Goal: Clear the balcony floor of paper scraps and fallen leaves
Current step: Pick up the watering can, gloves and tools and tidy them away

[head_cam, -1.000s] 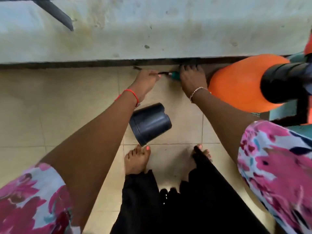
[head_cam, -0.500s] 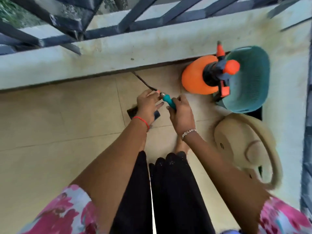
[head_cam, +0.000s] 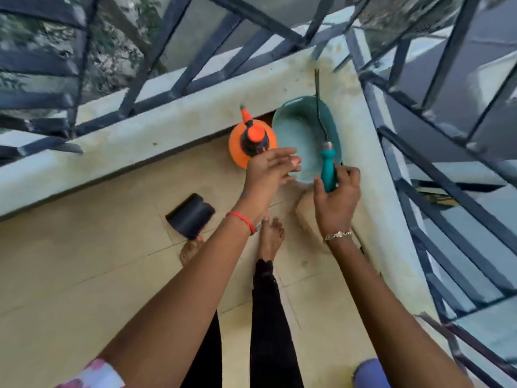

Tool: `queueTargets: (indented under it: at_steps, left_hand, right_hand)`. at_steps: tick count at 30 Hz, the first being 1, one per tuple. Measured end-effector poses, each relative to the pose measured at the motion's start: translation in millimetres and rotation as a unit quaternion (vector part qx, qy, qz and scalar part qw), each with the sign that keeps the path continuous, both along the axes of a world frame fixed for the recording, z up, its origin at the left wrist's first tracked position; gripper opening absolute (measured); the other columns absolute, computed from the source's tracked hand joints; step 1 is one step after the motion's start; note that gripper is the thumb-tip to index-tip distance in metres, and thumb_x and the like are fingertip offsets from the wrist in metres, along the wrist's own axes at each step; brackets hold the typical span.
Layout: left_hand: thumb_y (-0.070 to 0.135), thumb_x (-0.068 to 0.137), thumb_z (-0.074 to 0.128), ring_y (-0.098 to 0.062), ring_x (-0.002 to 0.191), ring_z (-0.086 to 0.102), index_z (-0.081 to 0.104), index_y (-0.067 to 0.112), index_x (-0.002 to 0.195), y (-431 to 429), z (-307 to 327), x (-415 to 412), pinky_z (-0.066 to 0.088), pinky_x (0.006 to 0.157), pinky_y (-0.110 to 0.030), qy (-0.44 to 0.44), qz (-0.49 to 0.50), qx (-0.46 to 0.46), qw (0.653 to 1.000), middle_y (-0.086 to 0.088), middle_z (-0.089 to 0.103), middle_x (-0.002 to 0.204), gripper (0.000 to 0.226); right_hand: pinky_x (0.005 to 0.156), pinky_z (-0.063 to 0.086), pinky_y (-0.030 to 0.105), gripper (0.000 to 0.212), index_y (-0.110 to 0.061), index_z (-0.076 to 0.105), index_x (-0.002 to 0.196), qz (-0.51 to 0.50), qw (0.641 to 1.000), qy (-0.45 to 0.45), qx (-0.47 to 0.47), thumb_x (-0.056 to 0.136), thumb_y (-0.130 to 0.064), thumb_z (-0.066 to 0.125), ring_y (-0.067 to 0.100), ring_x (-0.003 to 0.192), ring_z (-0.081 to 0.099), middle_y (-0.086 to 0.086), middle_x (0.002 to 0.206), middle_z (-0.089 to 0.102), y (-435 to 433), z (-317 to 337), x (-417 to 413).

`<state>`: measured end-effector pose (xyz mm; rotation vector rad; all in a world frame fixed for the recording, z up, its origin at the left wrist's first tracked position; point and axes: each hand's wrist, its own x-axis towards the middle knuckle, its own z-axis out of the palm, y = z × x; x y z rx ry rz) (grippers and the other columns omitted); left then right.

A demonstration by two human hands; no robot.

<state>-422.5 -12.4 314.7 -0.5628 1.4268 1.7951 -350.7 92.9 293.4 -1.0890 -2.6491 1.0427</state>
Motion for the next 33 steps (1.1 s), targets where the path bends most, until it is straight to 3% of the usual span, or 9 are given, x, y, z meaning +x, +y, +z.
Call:
queueTargets:
  at_steps: [4, 7, 9, 12, 14, 18, 24, 30, 33]
  left_hand:
    - [0.001, 0.093, 0.052, -0.009, 0.074, 0.059, 0.057, -0.005, 0.120, 33.5, -39.4, 11.1, 0.044, 0.059, -0.012, -0.045, -0.119, -0.076, 0.989, -0.007, 0.069, 0.089, 0.028]
    - [0.003, 0.096, 0.046, -0.020, 0.121, 0.050, 0.047, 0.000, 0.135, 50.5, -84.4, 17.4, 0.042, 0.093, -0.025, -0.027, -0.224, -0.145, 0.963, -0.014, 0.051, 0.137, 0.039]
    - [0.001, 0.097, 0.040, -0.025, 0.133, 0.041, 0.034, 0.006, 0.144, 51.5, -104.7, 18.0, 0.035, 0.103, -0.027, -0.028, -0.269, -0.168, 0.948, -0.011, 0.038, 0.148, 0.048]
    - [-0.001, 0.095, 0.034, -0.034, 0.132, 0.040, 0.021, 0.014, 0.150, 59.7, -143.7, 20.5, 0.039, 0.099, -0.031, -0.042, -0.315, -0.199, 0.927, -0.011, 0.029, 0.153, 0.058]
    - [-0.004, 0.095, 0.033, -0.028, 0.133, 0.038, 0.016, 0.015, 0.151, 61.7, -163.5, 22.3, 0.038, 0.098, -0.027, -0.052, -0.314, -0.206, 0.925, -0.009, 0.023, 0.155, 0.062]
    - [-0.011, 0.092, 0.030, -0.016, 0.144, 0.017, 0.008, 0.012, 0.151, 65.4, -196.3, 23.2, 0.026, 0.113, -0.025, -0.041, -0.306, -0.202, 0.929, -0.003, 0.006, 0.159, 0.067]
    - [-0.012, 0.090, 0.030, -0.016, 0.147, 0.007, 0.007, 0.012, 0.152, 59.4, -211.3, 31.5, 0.014, 0.119, -0.031, -0.031, -0.335, -0.199, 0.921, -0.004, 0.005, 0.160, 0.071]
    - [-0.007, 0.092, 0.031, -0.024, 0.143, 0.023, 0.014, 0.013, 0.151, 45.1, -186.9, 41.0, 0.024, 0.115, -0.032, -0.050, -0.344, -0.194, 0.917, -0.005, 0.015, 0.158, 0.065]
    - [-0.003, 0.093, 0.035, -0.032, 0.131, 0.042, 0.033, 0.011, 0.146, 35.5, -167.5, 45.3, 0.044, 0.091, -0.028, -0.063, -0.364, -0.186, 0.910, -0.011, 0.040, 0.146, 0.054]
  right_hand:
    - [0.088, 0.033, 0.024, 0.028, 0.011, 0.058, 0.108, 0.003, 0.989, -0.144, -0.029, 0.082, 0.002, 0.060, 0.038, 0.103, 0.049, 0.027, 0.113, 0.047, 31.3, -55.2, 5.3]
    - [0.089, 0.033, 0.024, 0.027, 0.009, 0.057, 0.111, 0.006, 0.973, -0.221, -0.062, 0.086, 0.001, 0.054, 0.035, 0.107, 0.048, 0.023, 0.121, 0.045, 38.8, -97.3, 3.3]
    - [0.088, 0.034, 0.025, 0.028, 0.008, 0.059, 0.111, 0.006, 0.968, -0.234, -0.085, 0.085, -0.001, 0.056, 0.033, 0.106, 0.049, 0.021, 0.122, 0.048, 39.3, -113.3, -6.8]
    - [0.081, 0.040, 0.031, 0.028, 0.007, 0.062, 0.106, 0.020, 0.966, -0.241, -0.095, 0.083, -0.009, 0.066, 0.027, 0.091, 0.054, 0.019, 0.114, 0.057, 48.8, -152.9, -21.5]
    - [0.081, 0.039, 0.030, 0.029, 0.006, 0.062, 0.106, 0.045, 0.963, -0.249, -0.091, 0.083, -0.011, 0.067, 0.022, 0.086, 0.049, 0.018, 0.116, 0.057, 53.3, -173.7, -30.4]
    - [0.087, 0.030, 0.020, 0.032, 0.003, 0.055, 0.118, 0.140, 0.950, -0.269, -0.077, 0.087, -0.006, 0.060, 0.029, 0.107, 0.050, 0.019, 0.128, 0.042, 58.1, -200.6, -51.1]
    - [0.094, 0.032, 0.025, 0.051, -0.006, 0.035, 0.141, 0.180, 0.932, -0.294, -0.110, 0.092, -0.006, 0.050, 0.032, 0.121, 0.045, 0.020, 0.131, 0.047, 52.9, -215.5, -48.2]
    - [0.097, 0.031, 0.026, 0.053, -0.009, 0.032, 0.144, 0.126, 0.936, -0.298, -0.139, 0.094, -0.011, 0.048, 0.029, 0.124, 0.045, 0.017, 0.136, 0.046, 47.1, -182.5, -37.3]
    - [0.098, 0.029, 0.025, 0.050, -0.004, 0.033, 0.142, 0.129, 0.927, -0.325, -0.136, 0.093, -0.006, 0.045, 0.031, 0.127, 0.042, 0.018, 0.139, 0.045, 44.3, -160.7, -36.0]
